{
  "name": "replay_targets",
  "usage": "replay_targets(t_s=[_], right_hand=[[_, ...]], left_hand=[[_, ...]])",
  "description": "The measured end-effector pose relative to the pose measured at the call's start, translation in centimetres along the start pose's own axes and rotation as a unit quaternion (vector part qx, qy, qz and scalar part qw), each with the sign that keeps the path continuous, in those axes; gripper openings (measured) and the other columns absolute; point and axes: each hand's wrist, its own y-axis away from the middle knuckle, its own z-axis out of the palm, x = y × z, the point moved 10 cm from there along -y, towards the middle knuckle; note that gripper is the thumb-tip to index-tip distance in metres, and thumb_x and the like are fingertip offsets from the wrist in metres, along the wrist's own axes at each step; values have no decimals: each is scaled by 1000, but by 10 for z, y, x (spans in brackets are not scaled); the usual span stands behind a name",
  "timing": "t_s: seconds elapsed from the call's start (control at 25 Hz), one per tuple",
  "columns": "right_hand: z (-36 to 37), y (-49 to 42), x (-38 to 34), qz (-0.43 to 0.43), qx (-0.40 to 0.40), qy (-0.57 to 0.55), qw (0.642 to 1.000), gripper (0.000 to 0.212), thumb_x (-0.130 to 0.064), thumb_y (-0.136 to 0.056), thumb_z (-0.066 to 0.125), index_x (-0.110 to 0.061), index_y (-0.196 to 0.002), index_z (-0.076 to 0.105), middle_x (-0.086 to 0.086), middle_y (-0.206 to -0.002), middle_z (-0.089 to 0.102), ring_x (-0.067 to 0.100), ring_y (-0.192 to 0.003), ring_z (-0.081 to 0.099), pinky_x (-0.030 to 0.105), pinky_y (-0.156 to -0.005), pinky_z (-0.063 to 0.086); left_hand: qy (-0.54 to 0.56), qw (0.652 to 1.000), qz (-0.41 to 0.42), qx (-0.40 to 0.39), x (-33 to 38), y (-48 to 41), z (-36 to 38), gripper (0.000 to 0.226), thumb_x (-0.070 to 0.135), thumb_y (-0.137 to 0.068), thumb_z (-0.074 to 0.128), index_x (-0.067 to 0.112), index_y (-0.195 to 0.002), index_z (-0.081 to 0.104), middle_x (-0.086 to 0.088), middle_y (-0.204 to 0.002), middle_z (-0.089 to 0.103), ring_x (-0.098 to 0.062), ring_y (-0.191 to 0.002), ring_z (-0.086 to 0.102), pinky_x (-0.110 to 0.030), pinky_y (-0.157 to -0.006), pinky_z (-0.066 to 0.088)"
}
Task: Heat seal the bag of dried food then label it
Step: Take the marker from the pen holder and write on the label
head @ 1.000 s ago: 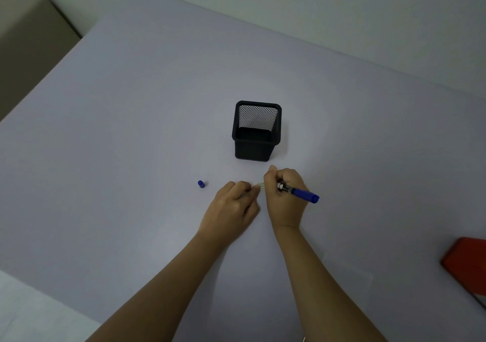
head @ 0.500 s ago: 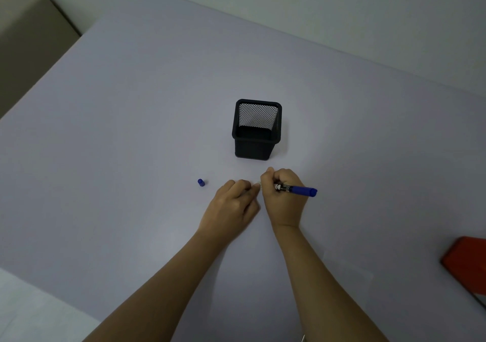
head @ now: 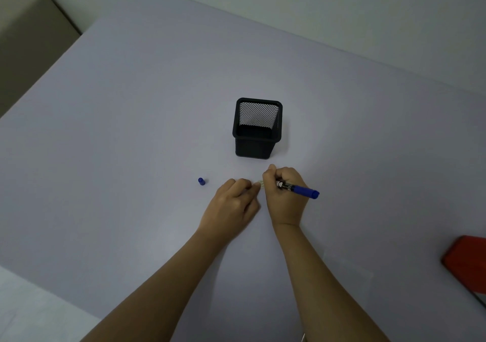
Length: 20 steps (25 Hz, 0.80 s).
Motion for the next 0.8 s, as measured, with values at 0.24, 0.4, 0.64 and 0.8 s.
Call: replay_targets(t_s=[0.24,0.4,0.64,0.8], right_hand=[[-1,1,2,2,1,-2,1000,37,-26,-86,51,-5,-56,50,1,-52,47,9,-48,41,10,-49,35],[0,1,0,-1,0,-4,1000,37,-26,-85,50,-6,-54,49,1,-51,46,7,-47,39,10,-49,36],[0,1,3,16,0,-6,1000,33,-17,-85,55,-3,-55,50,6,-51,48,16,-48,44,13,-49,36],[-2,1,3,15,10,-6,1000,31,-16,-85,56,-6,-56,52,1,-52,48,10,-47,42,11,-49,37]], left_hand=[[-1,1000,2,-3,0,0,0,30,17,-88,50,3,-105,70,-7,-85,63,-17,-66,54,-26,-63,46],[-4,1000,2,-5,0,0,0,30,18,-88,49,4,-105,69,-7,-85,63,-17,-66,55,-25,-64,45],[-4,1000,5,-1,1,1,-1,29,17,-88,50,3,-104,70,-7,-84,64,-17,-66,55,-26,-64,45],[4,1000,1,4,0,1,-1,28,16,-88,51,3,-104,70,-7,-84,63,-19,-65,55,-28,-63,47]])
